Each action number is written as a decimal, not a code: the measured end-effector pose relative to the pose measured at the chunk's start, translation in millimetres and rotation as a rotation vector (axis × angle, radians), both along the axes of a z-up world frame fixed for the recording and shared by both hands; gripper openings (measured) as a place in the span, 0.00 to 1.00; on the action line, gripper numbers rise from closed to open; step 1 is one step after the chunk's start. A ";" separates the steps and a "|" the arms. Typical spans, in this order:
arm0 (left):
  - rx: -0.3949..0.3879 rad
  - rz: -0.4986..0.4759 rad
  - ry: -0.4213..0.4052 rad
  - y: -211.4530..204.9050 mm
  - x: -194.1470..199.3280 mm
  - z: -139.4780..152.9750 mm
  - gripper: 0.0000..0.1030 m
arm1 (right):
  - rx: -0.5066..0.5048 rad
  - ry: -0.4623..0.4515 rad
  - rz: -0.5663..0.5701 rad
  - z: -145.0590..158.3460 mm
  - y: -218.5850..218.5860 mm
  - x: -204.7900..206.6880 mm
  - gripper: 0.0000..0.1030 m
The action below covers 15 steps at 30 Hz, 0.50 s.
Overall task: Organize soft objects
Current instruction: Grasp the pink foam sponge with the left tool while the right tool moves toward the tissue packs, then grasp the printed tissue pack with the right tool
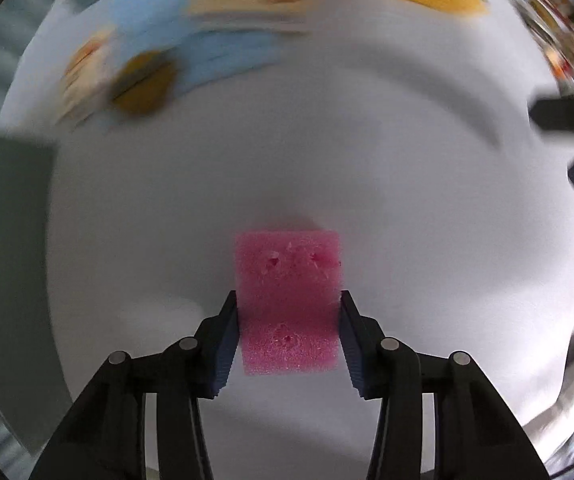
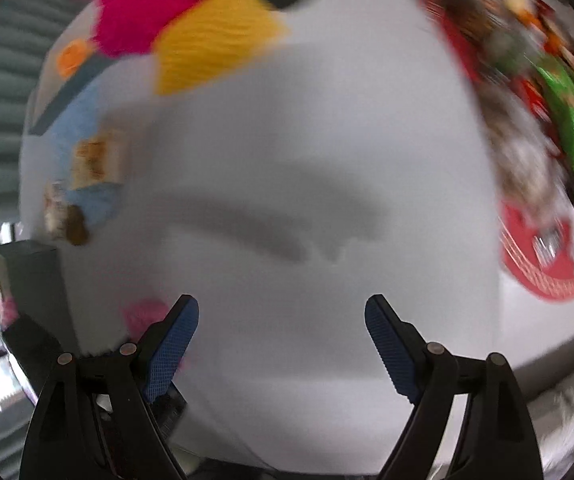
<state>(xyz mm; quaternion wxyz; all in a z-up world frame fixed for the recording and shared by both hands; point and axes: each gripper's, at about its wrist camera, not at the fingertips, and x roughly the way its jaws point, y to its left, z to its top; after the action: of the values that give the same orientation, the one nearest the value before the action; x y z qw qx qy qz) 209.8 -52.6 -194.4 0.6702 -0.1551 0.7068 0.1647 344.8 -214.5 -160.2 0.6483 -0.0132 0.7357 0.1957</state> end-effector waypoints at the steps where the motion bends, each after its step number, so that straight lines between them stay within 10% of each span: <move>1: -0.012 0.034 -0.002 10.3 -6.1 -0.7 0.46 | 0.018 0.000 0.023 -0.8 18.6 5.8 0.85; 15: -0.029 0.162 -0.008 30.5 -27.2 -0.5 0.47 | -0.028 -0.062 0.181 -34.4 236.3 30.1 0.91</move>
<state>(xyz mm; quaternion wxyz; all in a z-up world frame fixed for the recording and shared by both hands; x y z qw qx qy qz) 182.7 -22.1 -194.9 0.6552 -0.2224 0.6916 0.2074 374.9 21.9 -194.6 0.6503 -0.0946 0.7136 0.2427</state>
